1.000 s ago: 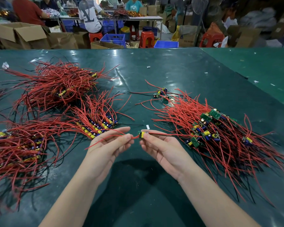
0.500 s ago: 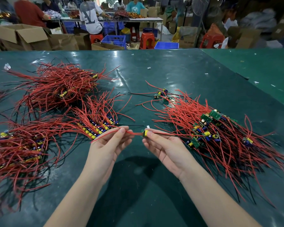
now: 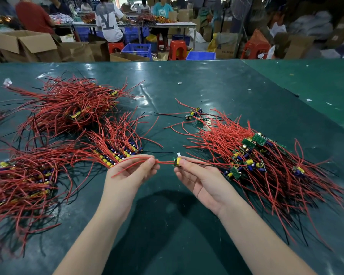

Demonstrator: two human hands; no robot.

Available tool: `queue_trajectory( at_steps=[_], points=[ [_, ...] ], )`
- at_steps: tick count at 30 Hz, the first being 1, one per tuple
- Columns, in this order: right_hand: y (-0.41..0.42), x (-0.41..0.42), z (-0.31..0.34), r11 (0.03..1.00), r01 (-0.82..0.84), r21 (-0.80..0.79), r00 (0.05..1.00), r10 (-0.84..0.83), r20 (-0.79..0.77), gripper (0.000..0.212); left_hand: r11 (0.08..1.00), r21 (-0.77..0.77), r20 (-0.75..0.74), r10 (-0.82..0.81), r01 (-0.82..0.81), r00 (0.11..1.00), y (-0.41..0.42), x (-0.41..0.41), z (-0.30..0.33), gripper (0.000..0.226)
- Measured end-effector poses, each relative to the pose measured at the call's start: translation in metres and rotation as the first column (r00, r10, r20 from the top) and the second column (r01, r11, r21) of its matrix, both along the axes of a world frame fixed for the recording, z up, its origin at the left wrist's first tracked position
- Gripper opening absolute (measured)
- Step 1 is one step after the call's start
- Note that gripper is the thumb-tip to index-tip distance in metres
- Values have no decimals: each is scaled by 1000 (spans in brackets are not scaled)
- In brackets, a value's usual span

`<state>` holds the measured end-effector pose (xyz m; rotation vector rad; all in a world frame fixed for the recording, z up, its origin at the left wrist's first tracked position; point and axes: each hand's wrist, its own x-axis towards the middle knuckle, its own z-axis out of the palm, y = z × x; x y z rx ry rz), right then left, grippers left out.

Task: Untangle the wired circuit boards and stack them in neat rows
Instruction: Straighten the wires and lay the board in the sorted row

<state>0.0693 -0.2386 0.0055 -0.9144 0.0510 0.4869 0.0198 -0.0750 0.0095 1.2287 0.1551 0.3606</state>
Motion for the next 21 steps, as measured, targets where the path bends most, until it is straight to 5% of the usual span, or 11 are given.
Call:
queue_trajectory(
  at_steps=[8,21],
  points=[
    [0,1,-1,1000,-1,-14,999,1,42,14,987,-154,64,-32,41,997,0,0,0,9],
    [3,-6,1,990,66,-124,979,-41,197,12,845,-526,-167,14,-101,986,0,6,-3,8]
  ],
)
